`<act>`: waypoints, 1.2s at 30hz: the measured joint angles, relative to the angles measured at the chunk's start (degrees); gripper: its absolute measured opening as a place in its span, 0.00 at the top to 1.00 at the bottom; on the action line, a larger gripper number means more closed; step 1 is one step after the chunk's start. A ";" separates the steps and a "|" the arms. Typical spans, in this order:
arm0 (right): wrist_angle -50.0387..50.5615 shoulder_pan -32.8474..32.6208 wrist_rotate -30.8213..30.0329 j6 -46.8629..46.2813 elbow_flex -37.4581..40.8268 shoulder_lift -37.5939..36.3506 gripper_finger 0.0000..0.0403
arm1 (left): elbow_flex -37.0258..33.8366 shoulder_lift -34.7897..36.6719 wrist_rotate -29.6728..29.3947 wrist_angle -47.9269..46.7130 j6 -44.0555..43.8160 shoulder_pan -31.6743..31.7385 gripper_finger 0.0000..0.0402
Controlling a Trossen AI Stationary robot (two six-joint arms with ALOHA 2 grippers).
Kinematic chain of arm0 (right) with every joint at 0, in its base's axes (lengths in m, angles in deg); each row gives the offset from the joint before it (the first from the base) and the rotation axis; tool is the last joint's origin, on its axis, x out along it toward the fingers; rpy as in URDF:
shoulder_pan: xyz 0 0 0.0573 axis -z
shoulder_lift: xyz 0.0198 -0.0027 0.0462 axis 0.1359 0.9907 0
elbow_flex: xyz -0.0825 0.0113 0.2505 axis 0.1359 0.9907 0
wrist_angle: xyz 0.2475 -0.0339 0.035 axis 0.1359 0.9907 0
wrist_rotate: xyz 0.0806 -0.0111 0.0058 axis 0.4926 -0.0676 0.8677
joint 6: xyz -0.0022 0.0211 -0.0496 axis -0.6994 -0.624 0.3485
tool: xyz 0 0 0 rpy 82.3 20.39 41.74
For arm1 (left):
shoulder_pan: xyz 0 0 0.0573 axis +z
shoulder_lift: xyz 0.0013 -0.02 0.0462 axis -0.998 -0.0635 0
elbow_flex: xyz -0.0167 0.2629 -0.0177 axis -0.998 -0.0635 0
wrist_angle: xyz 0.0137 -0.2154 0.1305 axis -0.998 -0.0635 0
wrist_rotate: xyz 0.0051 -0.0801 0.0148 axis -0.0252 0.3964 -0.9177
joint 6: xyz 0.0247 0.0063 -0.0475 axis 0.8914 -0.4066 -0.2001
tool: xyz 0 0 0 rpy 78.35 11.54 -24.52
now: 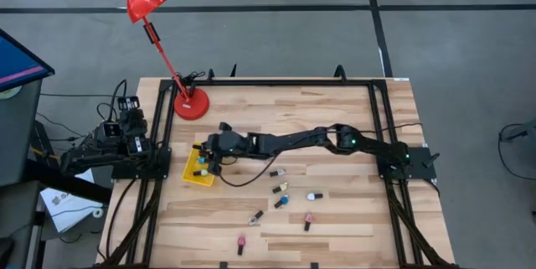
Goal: Pick & Place Nail Polish
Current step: Put the violet nail polish bottle into the yellow basket
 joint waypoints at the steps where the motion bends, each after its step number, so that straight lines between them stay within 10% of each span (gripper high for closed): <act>1: 1.29 0.00 -0.03 -0.02 -0.31 0.08 0.73 | 0.00 0.00 -0.02 0.00 0.00 0.00 0.96; 36: 1.09 -3.25 1.63 6.21 -0.28 -0.15 0.73 | 0.02 0.00 -0.02 -0.01 -0.02 0.00 0.96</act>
